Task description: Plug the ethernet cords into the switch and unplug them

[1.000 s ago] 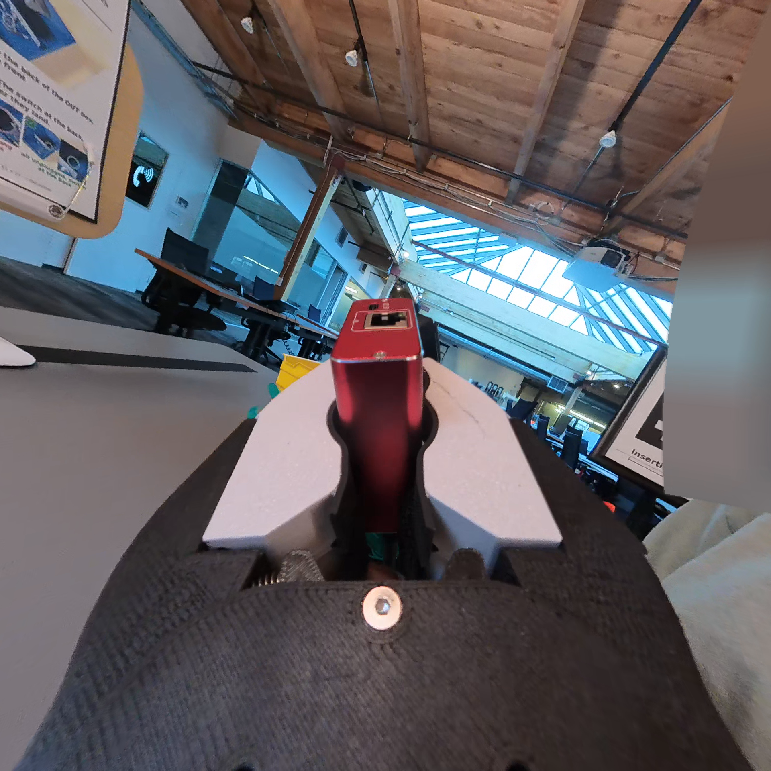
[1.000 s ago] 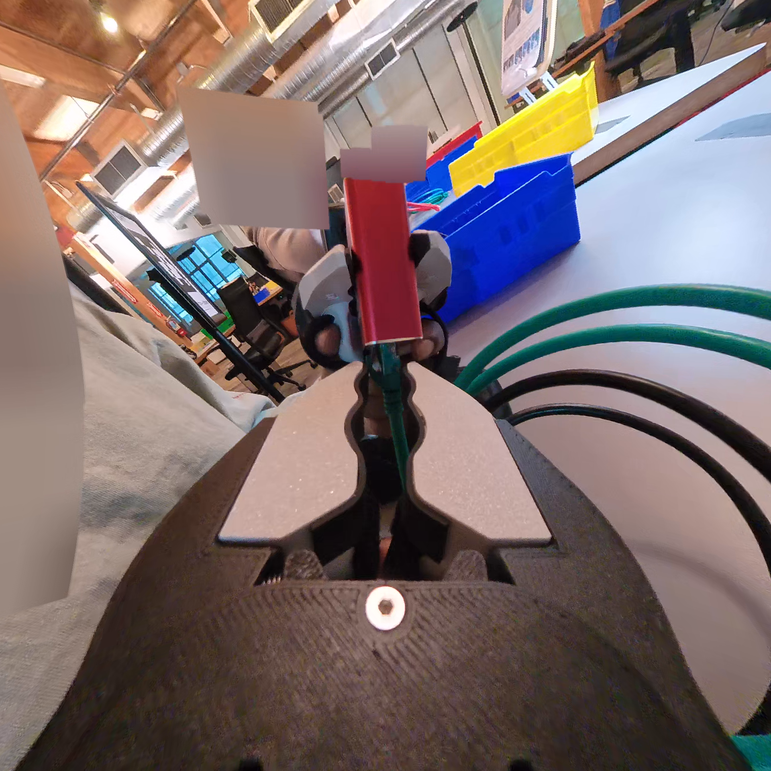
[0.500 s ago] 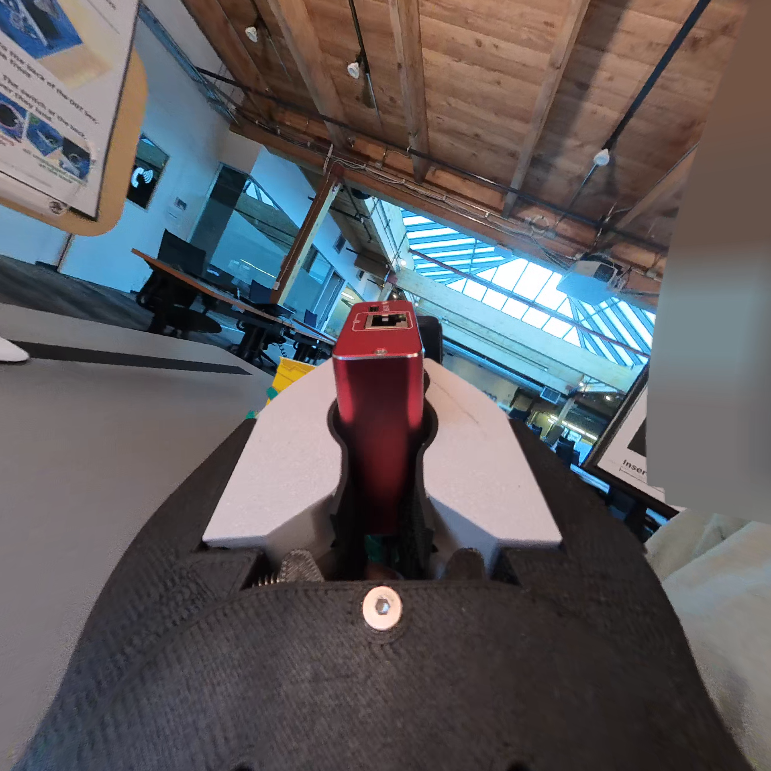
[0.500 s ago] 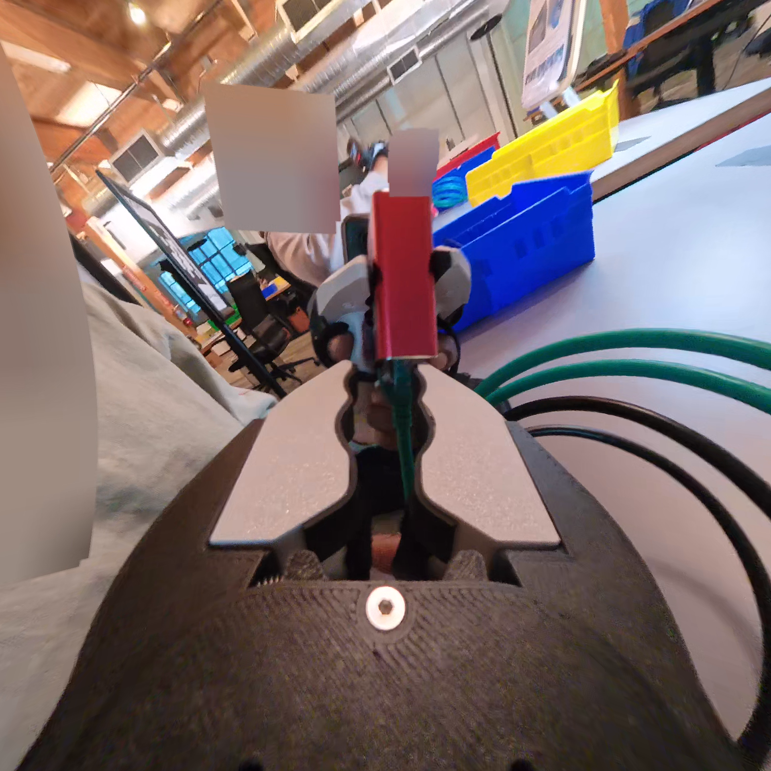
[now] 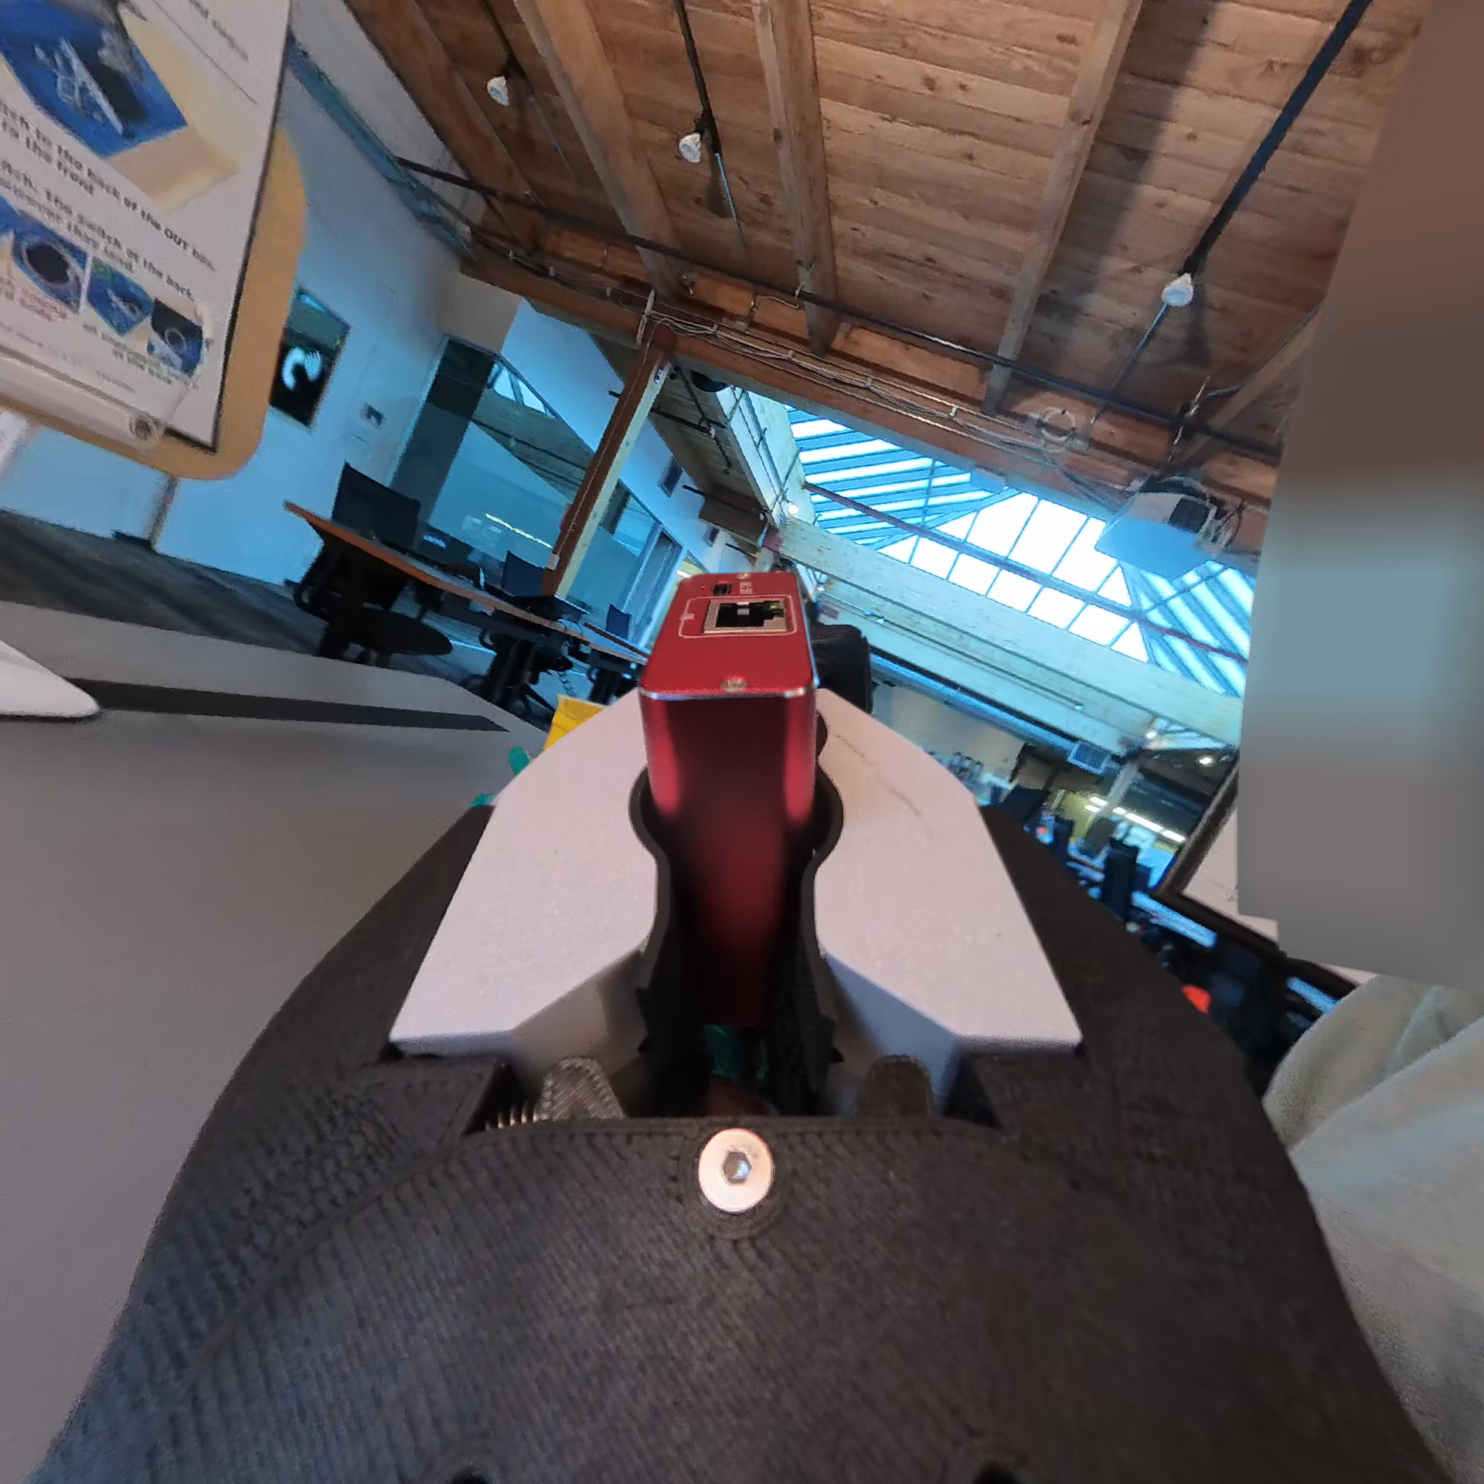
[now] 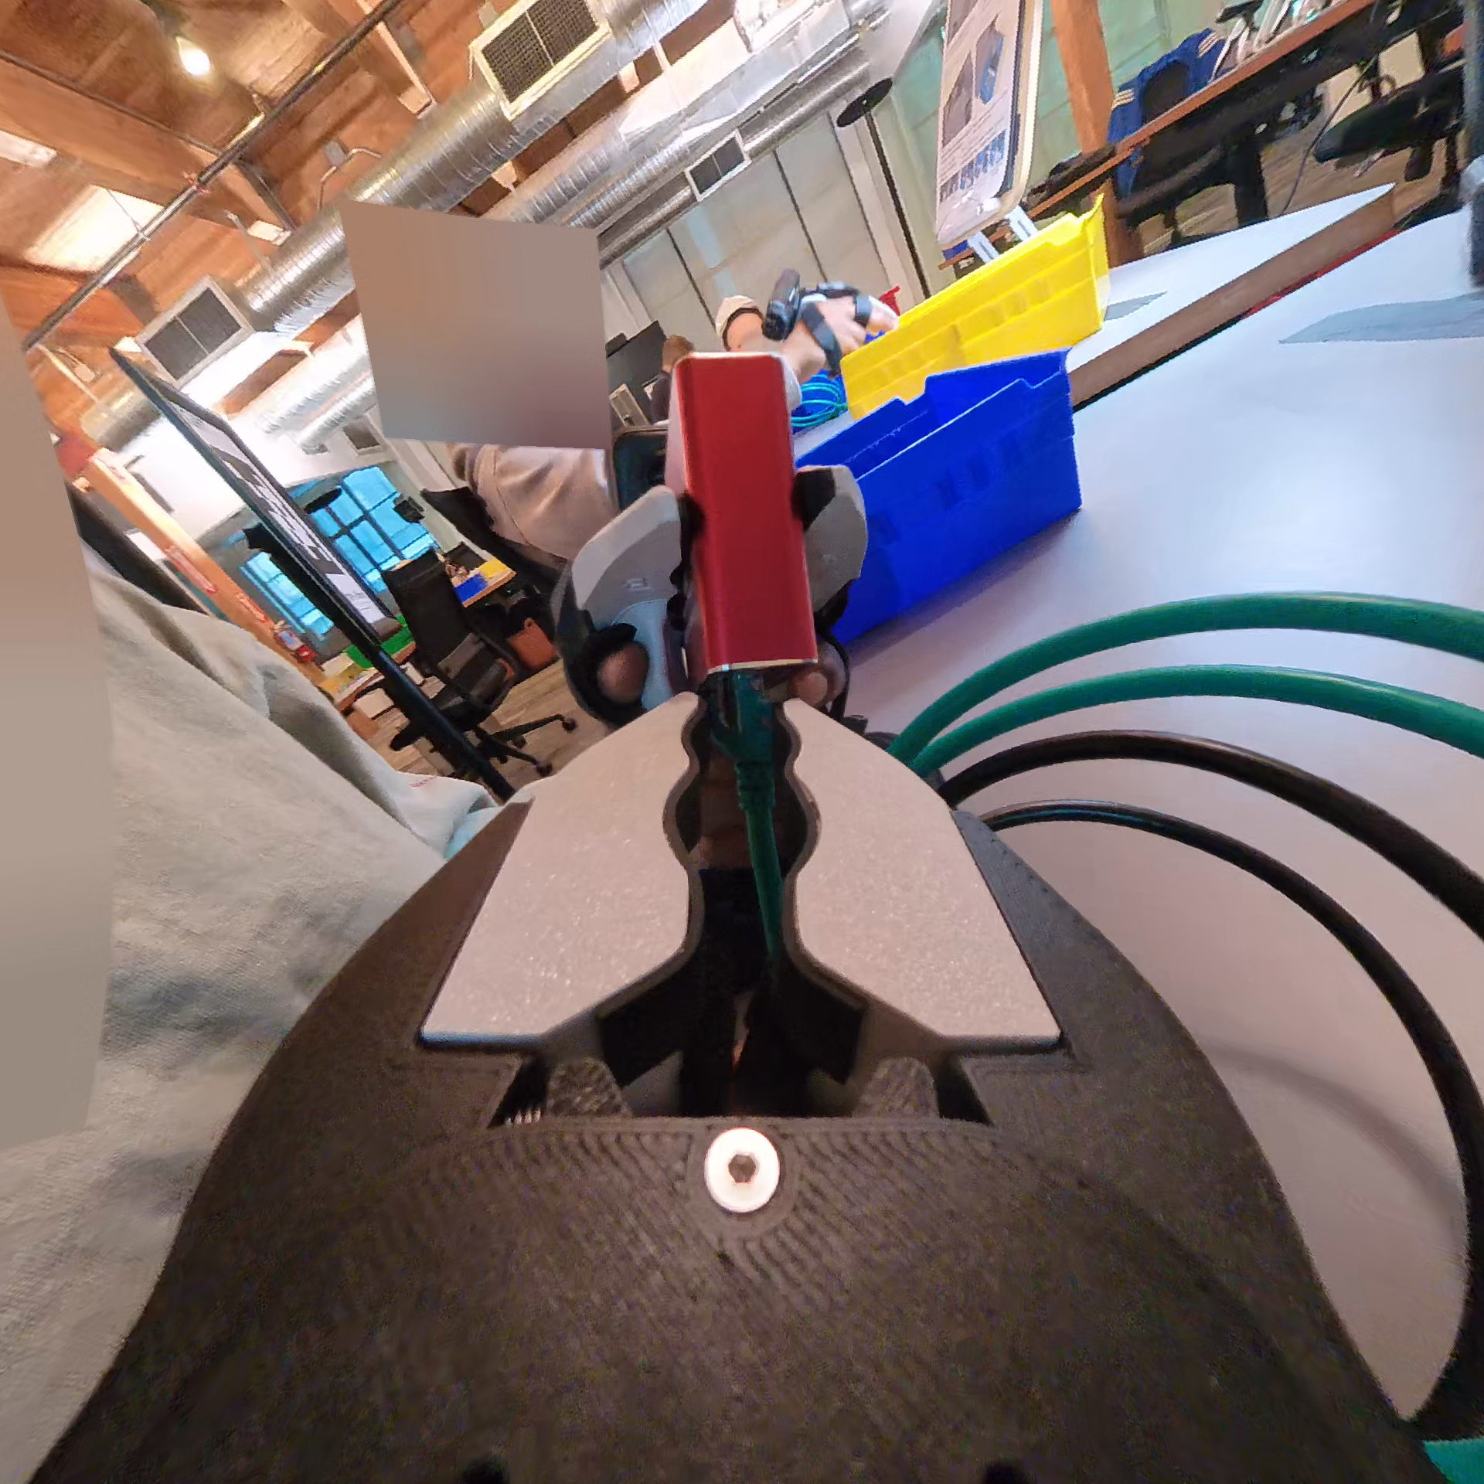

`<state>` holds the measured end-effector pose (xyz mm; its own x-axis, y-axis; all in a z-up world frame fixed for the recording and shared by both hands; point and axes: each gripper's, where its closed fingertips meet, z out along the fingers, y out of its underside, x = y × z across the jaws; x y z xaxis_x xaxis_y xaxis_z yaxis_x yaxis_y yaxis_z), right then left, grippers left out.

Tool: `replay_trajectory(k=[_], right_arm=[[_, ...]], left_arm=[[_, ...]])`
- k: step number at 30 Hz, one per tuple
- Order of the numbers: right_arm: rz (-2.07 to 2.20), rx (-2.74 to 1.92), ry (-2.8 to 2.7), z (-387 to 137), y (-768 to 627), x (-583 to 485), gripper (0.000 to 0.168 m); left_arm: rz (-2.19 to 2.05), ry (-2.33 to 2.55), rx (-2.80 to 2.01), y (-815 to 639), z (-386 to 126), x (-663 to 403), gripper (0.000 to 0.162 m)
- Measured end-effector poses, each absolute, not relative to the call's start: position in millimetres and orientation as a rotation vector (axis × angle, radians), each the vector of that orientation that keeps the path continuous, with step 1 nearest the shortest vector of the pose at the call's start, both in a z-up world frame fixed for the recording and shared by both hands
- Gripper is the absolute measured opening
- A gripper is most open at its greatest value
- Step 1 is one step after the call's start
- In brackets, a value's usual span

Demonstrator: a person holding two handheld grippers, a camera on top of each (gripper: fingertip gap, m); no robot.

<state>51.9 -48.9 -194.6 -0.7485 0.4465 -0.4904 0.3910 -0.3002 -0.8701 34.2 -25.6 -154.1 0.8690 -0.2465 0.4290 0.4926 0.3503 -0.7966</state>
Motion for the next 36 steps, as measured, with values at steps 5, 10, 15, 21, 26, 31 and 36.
replay_trajectory(k=[5,10,15,21,26,31,36], right_arm=[[2.224,-1.022,-1.774,-188,-39,52,0.014],[2.102,-0.927,-1.788,-187,-43,55,0.014],[1.812,-0.993,-1.802,-206,-27,45,0.013],[1.743,-0.871,-1.815,-182,-2,75,0.013],[1.355,-0.818,-1.753,-157,54,97,0.013],[1.154,-0.913,-1.497,-122,151,136,0.013],[1.116,-1.185,-1.301,-150,245,163,0.013]], left_arm=[[-0.307,-0.138,-1.142,-25,-151,47,0.03],[-0.24,-0.052,-1.136,-29,-147,53,0.029],[-0.32,-0.041,-0.829,-73,-109,42,0.029],[-0.43,-0.174,-0.822,-77,-119,17,0.029],[-0.46,-0.211,-0.842,-73,-126,15,0.029],[-0.499,-0.24,-0.807,-76,-125,10,0.03],[-0.498,-0.244,-0.822,-73,-127,10,0.029]])
